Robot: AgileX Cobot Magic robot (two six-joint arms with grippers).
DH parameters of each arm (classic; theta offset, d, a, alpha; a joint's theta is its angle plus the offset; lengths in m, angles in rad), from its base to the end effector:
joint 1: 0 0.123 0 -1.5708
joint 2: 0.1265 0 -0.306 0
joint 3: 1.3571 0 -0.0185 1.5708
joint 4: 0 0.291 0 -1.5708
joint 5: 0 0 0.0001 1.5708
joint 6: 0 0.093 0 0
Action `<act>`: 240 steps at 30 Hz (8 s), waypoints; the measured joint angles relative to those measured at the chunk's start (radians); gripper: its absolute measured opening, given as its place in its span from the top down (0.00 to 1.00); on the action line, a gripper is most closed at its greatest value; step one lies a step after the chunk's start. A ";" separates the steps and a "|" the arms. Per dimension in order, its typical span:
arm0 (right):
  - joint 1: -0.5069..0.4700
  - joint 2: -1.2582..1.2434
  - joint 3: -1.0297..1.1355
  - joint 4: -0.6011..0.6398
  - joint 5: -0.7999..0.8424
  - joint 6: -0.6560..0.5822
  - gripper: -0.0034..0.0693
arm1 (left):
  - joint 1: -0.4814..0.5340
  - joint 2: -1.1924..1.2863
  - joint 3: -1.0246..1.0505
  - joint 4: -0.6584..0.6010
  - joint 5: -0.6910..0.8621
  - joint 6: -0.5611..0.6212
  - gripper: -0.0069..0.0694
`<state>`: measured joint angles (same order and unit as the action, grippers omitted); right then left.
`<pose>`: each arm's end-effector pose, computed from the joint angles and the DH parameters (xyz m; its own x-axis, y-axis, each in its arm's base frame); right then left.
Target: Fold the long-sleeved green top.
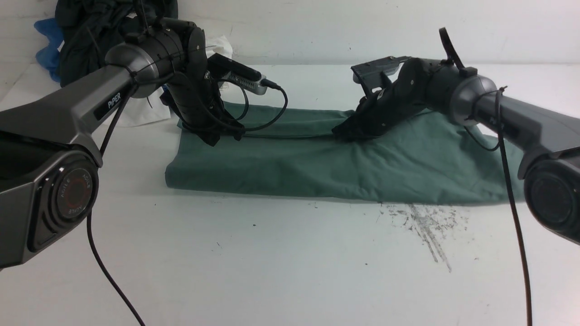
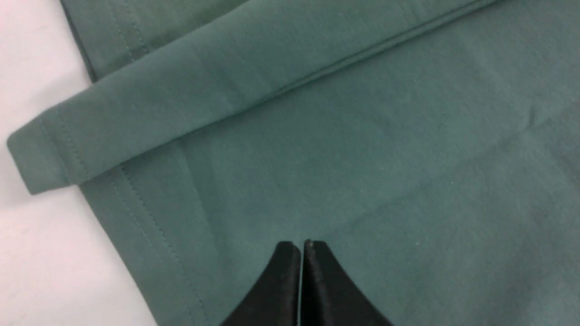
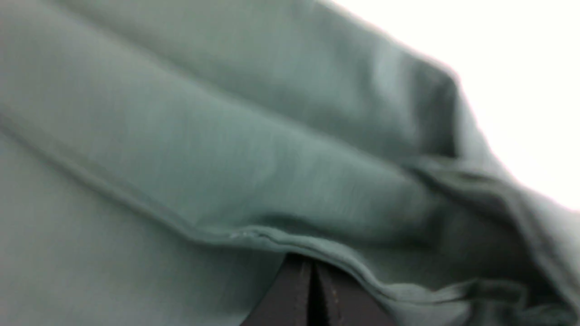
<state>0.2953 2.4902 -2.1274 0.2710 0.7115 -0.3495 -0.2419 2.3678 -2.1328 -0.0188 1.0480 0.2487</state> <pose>0.5709 0.1907 0.1394 -0.7266 -0.3668 -0.5810 -0.4891 0.8700 0.0624 0.5517 -0.1377 0.1964 -0.8195 0.4463 -0.3595 0.4525 0.8889 0.0721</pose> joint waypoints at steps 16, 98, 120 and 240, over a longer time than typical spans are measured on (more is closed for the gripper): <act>-0.003 0.047 0.000 0.004 -0.494 0.185 0.97 | 0.000 0.065 -0.012 0.000 0.050 0.000 0.92; -0.500 -0.379 -0.106 -0.431 0.550 0.211 0.79 | 0.004 -0.207 0.000 -0.016 0.181 0.049 0.90; 0.072 -0.176 -0.110 0.004 0.445 0.158 0.79 | 0.004 -0.305 -0.001 -0.017 0.197 0.056 0.90; 0.000 -1.856 1.160 0.175 -0.144 -0.061 0.97 | -0.007 -2.252 1.553 0.145 -0.011 -0.229 0.90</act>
<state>0.2951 0.6337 -0.9673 0.4457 0.5672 -0.4106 -0.2487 0.1153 -0.5799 0.1260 1.0375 0.0195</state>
